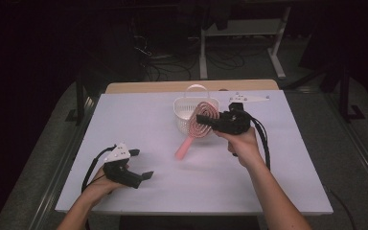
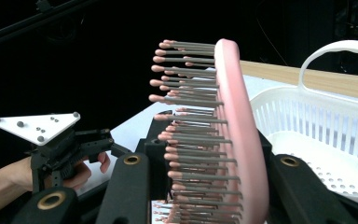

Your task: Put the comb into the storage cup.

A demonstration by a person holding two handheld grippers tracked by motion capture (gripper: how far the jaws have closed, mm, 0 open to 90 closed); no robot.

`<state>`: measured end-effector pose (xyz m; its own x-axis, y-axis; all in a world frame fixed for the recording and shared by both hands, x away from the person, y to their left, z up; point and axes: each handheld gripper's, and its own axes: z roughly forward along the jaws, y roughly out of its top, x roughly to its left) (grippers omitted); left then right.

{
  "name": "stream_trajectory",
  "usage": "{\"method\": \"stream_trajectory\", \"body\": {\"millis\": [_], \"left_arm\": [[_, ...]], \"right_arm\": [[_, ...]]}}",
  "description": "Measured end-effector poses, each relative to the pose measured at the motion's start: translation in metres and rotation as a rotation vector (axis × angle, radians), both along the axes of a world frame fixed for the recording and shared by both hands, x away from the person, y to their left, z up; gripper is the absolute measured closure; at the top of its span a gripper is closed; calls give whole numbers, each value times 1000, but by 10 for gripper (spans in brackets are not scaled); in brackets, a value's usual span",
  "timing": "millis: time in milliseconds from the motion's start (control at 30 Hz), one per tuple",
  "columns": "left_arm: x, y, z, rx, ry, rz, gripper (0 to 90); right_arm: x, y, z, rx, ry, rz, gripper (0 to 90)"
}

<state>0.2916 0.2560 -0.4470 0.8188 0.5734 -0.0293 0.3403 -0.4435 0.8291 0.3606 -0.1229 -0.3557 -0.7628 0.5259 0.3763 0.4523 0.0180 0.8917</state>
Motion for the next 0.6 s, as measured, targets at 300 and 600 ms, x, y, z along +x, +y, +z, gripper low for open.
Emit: {"method": "stream_trajectory", "body": {"millis": [300,600], "left_arm": [[0,0,-2,-7,4,10,12],[-1,-2,-3,9,-2,0,12]], "right_arm": [[1,-2,3,2,-9,-11,627],[4,-4,7,6,-9,-19,627]]}}
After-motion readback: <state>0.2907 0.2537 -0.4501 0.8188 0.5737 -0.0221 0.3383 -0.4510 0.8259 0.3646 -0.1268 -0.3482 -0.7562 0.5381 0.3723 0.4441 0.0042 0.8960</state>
